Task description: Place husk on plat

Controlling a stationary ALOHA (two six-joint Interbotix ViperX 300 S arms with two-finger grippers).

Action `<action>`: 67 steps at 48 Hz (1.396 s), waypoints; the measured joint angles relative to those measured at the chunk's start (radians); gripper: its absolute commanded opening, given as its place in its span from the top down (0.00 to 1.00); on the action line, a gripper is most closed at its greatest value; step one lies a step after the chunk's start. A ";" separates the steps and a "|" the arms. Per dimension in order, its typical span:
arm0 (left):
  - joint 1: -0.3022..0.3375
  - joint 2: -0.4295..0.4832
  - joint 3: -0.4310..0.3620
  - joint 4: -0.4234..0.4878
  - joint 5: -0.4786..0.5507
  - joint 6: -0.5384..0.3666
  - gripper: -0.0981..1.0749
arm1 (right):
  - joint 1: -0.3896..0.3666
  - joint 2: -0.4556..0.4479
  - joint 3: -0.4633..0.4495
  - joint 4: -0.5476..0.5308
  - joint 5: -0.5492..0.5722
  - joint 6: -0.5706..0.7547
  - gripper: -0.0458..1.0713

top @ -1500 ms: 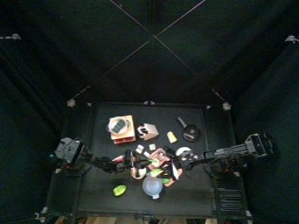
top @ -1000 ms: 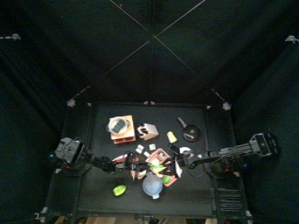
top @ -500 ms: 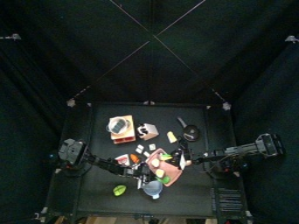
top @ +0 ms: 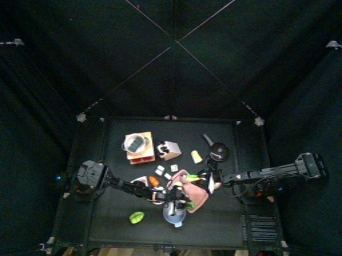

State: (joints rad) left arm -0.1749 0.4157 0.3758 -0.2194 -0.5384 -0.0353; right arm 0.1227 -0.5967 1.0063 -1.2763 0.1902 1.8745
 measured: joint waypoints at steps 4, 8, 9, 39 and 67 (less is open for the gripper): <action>0.006 0.000 -0.005 -0.017 0.003 0.000 0.27 | 0.000 0.000 0.000 -0.003 0.000 0.000 0.33; 0.009 0.000 -0.005 -0.038 0.012 0.000 0.22 | 0.000 0.000 0.000 -0.005 0.000 0.000 0.33; 0.009 0.000 -0.005 -0.041 0.014 0.000 0.20 | 0.000 0.000 0.000 -0.005 0.000 0.000 0.33; 0.020 0.000 -0.009 -0.118 0.063 -0.008 0.08 | 0.000 0.000 0.012 -0.002 0.000 0.000 0.33; 0.060 0.000 -0.100 -0.397 0.313 -0.009 0.08 | 0.002 0.000 0.011 0.000 0.002 0.000 0.33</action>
State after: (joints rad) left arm -0.1150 0.4157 0.2761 -0.6167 -0.2255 -0.0445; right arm 0.1243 -0.5967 1.0170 -1.2763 0.1917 1.8745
